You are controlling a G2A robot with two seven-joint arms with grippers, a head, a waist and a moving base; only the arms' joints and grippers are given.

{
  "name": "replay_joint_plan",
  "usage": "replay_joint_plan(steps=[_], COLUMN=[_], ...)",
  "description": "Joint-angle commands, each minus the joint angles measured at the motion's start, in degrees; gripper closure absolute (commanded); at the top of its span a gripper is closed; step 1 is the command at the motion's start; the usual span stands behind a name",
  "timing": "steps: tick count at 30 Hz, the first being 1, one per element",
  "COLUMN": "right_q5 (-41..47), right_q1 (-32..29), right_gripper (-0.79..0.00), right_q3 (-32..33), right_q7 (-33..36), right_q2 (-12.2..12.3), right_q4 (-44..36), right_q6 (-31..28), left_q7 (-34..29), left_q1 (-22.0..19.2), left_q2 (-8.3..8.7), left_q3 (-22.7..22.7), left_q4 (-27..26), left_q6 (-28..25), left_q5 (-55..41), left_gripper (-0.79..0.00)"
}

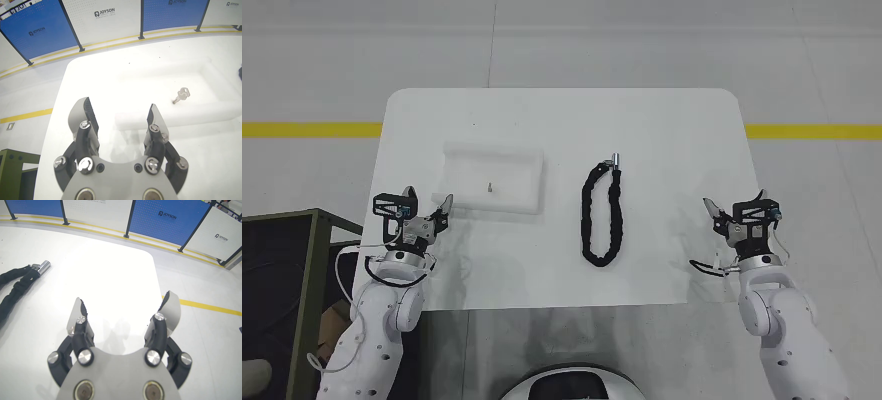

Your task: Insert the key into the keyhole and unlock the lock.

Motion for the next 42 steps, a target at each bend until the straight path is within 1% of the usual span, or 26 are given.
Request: replay_joint_plan(steps=[1,18,19,20,21,22,24,27,29,31,32,33,34,35,36,38,40,42], right_q5=[0.00,0.00,0.00,0.00,0.00,0.00,0.00,0.00,0.00,0.00,0.00,0.00,0.00,0.00,0.00,0.00,0.00,0.00], right_q1=[0.00,0.00,0.00,0.00,0.00,0.00,0.00,0.00,0.00,0.00,0.00,0.00,0.00,0.00,0.00,0.00,0.00,0.00], right_gripper=[-0.688,-0.685,-0.785,-0.785,-0.785,-0.785,-0.785,-0.785,-0.785,-0.785,-0.785,-0.785,-0.785,-0.785,-0.785,-0.785,-0.785,-0.785], right_q3=[0.00,0.00,0.00,0.00,0.00,0.00,0.00,0.00,0.00,0.00,0.00,0.00,0.00,0.00,0.00,0.00,0.00,0.00], right_q7=[0.00,0.00,0.00,0.00,0.00,0.00,0.00,0.00,0.00,0.00,0.00,0.00,0.00,0.00,0.00,0.00,0.00,0.00], right_q2=[0.00,0.00,0.00,0.00,0.00,0.00,0.00,0.00,0.00,0.00,0.00,0.00,0.00,0.00,0.00,0.00,0.00,0.00], right_q4=[0.00,0.00,0.00,0.00,0.00,0.00,0.00,0.00,0.00,0.00,0.00,0.00,0.00,0.00,0.00,0.00,0.00,0.00], right_q6=[0.00,0.00,0.00,0.00,0.00,0.00,0.00,0.00,0.00,0.00,0.00,0.00,0.00,0.00,0.00,0.00,0.00,0.00], left_q7=[0.00,0.00,0.00,-0.37,-2.46,-5.86,-11.32,-23.67,-35.43,-46.21,-52.56,-57.18,-60.69,-64.63,-67.18,-69.20,-70.23,-70.23], left_q1=[0.00,0.00,0.00,-0.09,-0.58,-1.19,-2.99,-7.46,-12.10,-18.08,-21.45,-25.23,-28.35,-31.03,-33.77,-37.54,-39.11,-39.11], left_q2=[0.00,0.00,0.00,-0.04,-0.11,-0.10,-0.08,-0.08,-0.11,-0.21,-0.25,-0.40,-0.59,-0.70,-0.84,-1.21,-1.58,-1.58], left_q3=[0.00,0.00,0.00,-0.02,-0.49,-1.05,-1.79,-1.01,0.33,2.46,3.69,5.06,6.58,8.23,9.80,12.35,14.10,14.10], left_q4=[0.00,0.00,0.00,-0.21,-1.31,-2.27,-4.81,-10.01,-12.44,-13.52,-12.62,-12.02,-11.01,-9.28,-7.82,-4.84,-2.64,-2.64], left_q6=[0.00,0.00,0.00,-0.45,-1.09,-1.35,-0.55,1.73,3.35,4.58,6.00,7.86,9.49,11.17,12.91,16.11,17.91,17.91], left_q5=[0.00,0.00,0.00,-1.24,-4.24,-6.27,-8.03,-9.37,-11.97,-15.72,-17.07,-18.57,-20.40,-20.16,-19.37,-18.69,-20.23,-20.23], left_gripper=[-0.557,-0.560,-0.785,-0.785,-0.785,-0.785,-0.785,-0.785,-0.785,-0.785,-0.785,-0.785,-0.785,-0.785,-0.785,-0.785,-0.785,-0.785])
